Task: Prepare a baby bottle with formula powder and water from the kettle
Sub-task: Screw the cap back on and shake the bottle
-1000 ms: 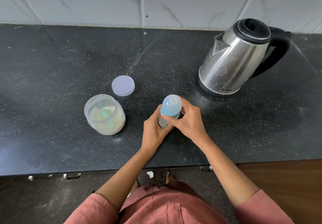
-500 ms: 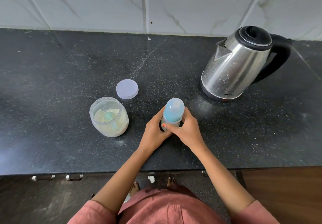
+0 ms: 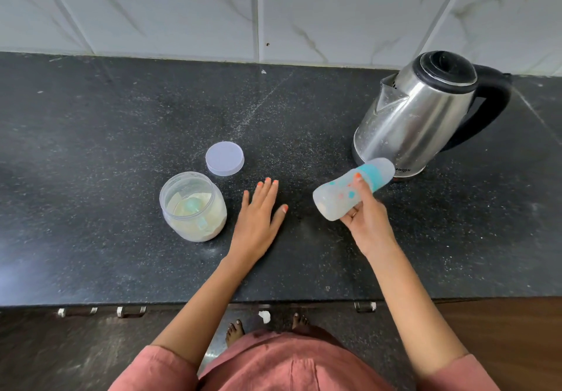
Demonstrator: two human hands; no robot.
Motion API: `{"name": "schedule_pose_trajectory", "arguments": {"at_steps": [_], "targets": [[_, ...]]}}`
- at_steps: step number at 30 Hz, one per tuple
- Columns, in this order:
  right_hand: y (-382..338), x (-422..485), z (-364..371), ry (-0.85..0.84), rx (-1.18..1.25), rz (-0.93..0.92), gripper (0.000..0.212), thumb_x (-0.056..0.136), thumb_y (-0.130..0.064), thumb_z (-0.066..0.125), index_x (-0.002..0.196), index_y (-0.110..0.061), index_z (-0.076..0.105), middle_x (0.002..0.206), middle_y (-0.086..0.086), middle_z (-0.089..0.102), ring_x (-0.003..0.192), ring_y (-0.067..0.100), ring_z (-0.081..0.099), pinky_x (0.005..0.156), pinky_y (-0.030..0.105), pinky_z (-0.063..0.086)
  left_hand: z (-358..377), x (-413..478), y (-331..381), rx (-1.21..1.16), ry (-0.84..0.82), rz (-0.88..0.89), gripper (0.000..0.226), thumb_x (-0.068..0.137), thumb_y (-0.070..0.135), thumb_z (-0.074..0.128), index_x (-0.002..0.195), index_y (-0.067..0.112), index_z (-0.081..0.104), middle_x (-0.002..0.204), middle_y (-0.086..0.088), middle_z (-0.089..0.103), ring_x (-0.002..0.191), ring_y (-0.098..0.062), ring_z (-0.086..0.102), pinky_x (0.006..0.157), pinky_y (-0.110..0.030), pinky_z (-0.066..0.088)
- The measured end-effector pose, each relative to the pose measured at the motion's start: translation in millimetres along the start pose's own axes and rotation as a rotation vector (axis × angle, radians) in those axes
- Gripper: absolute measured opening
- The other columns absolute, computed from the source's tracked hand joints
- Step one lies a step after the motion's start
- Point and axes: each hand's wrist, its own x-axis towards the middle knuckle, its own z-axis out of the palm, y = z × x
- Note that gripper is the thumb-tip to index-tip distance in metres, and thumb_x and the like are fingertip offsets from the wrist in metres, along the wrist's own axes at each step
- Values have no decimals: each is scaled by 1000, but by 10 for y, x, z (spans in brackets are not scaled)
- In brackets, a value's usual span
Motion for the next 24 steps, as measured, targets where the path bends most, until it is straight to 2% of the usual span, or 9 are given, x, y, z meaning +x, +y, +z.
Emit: {"name": "schedule_pose_trajectory", "arguments": {"at_steps": [4, 8, 10, 12, 15, 18, 19, 22, 24], "targets": [[31, -106, -21, -88, 221, 212, 31, 89, -39, 51, 108, -15, 54, 102, 9, 63, 92, 21, 62, 58, 31, 59, 82, 94, -44, 264, 0, -64, 60, 96, 44, 9, 147, 12, 9, 156, -7, 2, 144, -21, -2, 113, -38, -9], [94, -230, -20, -182, 221, 310, 41, 80, -41, 55, 107, -11, 55, 96, 11, 67, 84, 22, 67, 59, 30, 59, 172, 109, -100, 339, 9, -54, 73, 86, 46, -4, 145, 6, 15, 155, -10, 10, 143, -26, 7, 114, -43, -2], [98, -269, -22, -197, 134, 247, 29, 84, -34, 55, 104, -13, 58, 94, 7, 69, 86, 19, 67, 63, 30, 59, 210, 101, -129, 370, -17, -57, 76, 83, 45, -8, 145, 6, 14, 155, -10, 11, 143, -24, 8, 114, -41, -1], [64, -258, -45, -131, -22, 67, 20, 86, -21, 56, 104, -14, 59, 95, 3, 68, 90, 16, 65, 68, 29, 58, 220, 97, -137, 383, -19, -67, 72, 87, 41, -4, 144, 4, 20, 153, -12, 18, 142, -25, 16, 114, -42, 5], [-82, -192, -82, -28, -47, -159, 21, 85, -14, 58, 106, -15, 57, 100, 0, 66, 92, 12, 63, 72, 26, 58, 216, 100, -126, 379, -17, -73, 63, 92, 33, 8, 139, 0, 33, 147, -17, 31, 136, -30, 31, 111, -43, 15], [-113, -158, -95, 40, 175, -148, 29, 88, -21, 56, 116, -15, 52, 107, 1, 64, 93, 10, 64, 69, 26, 58, 233, 106, -123, 360, -2, -62, 60, 93, 30, 12, 136, -3, 36, 145, -19, 35, 134, -32, 34, 109, -40, 13], [-70, -175, -88, 31, 134, -137, 27, 88, -20, 56, 114, -15, 53, 105, 0, 65, 92, 10, 64, 68, 26, 58, 234, 106, -121, 357, 4, -57, 60, 93, 30, 11, 137, -3, 35, 145, -20, 34, 135, -32, 33, 109, -39, 12], [119, -297, -86, -92, -266, -128, 15, 82, -11, 61, 96, -19, 60, 95, -3, 67, 86, 8, 65, 67, 24, 57, 245, 102, -130, 366, 16, -45, 64, 91, 33, 5, 140, -1, 30, 149, -18, 28, 138, -30, 26, 111, -35, 9], [133, -306, -96, -106, -352, -153, 15, 80, -9, 63, 90, -20, 61, 92, -3, 67, 85, 8, 65, 67, 23, 56, 251, 99, -138, 372, 23, -39, 66, 90, 34, 2, 141, 0, 27, 150, -17, 24, 140, -29, 23, 111, -34, 6]]}}
